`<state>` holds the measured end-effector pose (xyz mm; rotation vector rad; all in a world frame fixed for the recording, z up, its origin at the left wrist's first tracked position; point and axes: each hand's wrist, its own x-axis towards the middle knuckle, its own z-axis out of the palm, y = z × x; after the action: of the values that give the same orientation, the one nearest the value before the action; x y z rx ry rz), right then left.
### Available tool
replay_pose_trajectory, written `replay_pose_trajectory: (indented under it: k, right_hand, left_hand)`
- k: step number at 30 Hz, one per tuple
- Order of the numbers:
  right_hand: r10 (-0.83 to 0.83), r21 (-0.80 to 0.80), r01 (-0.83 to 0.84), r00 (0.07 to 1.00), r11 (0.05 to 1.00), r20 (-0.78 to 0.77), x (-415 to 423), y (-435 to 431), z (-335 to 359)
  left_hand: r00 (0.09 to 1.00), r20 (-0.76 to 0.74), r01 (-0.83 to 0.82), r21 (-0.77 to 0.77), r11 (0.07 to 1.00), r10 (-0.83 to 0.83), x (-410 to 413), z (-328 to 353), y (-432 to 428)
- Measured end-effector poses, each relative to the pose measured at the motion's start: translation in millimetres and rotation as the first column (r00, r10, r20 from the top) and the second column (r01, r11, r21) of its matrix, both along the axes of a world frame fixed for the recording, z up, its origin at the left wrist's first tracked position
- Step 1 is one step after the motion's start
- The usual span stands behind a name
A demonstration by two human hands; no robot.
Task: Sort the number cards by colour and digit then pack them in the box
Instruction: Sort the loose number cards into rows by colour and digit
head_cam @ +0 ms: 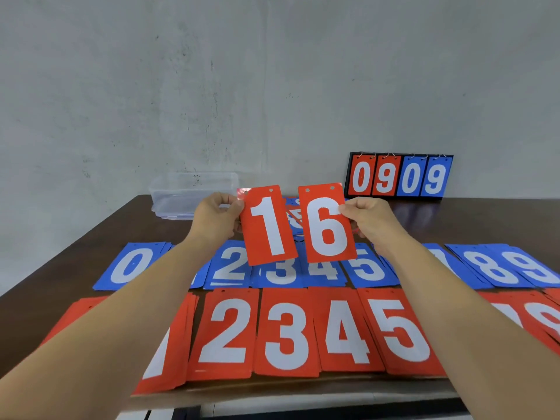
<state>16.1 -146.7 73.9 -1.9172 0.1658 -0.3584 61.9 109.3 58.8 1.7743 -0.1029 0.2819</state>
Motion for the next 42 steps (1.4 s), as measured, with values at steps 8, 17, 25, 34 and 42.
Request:
replay_pose_trajectory:
  k: [8,17,25,34,42]
  right_hand:
    - [-0.064,0.026,0.064,0.998,0.998,0.01,-40.6,-2.0,-16.1]
    - [-0.06,0.03,0.061,0.998,0.998,-0.036,-68.5,14.1,-29.0]
    - [-0.05,0.003,0.051,0.981,0.999,-0.186,-101.7,13.4,-30.0]
    - [-0.132,0.024,0.138,0.974,0.99,-0.183,-133.6,-1.1,-29.4]
    - [-0.238,0.001,0.243,0.95,0.97,-0.202,-146.9,-3.2,-32.4]
  left_hand:
    - [1.0,-0.007,-0.024,-0.001,1.0,0.024,-27.5,-1.5,23.7]
    - [0.989,-0.001,-0.146,0.185,0.972,0.149,-61.5,-10.9,81.9]
    - [0.948,-0.058,-0.26,0.42,0.869,0.311,-99.0,-38.5,122.0]
    - [0.889,0.041,-0.296,0.811,0.505,0.455,-114.4,-62.4,119.8]
    - [0.886,0.108,-0.291,0.887,0.36,0.45,-113.0,-75.8,113.2]
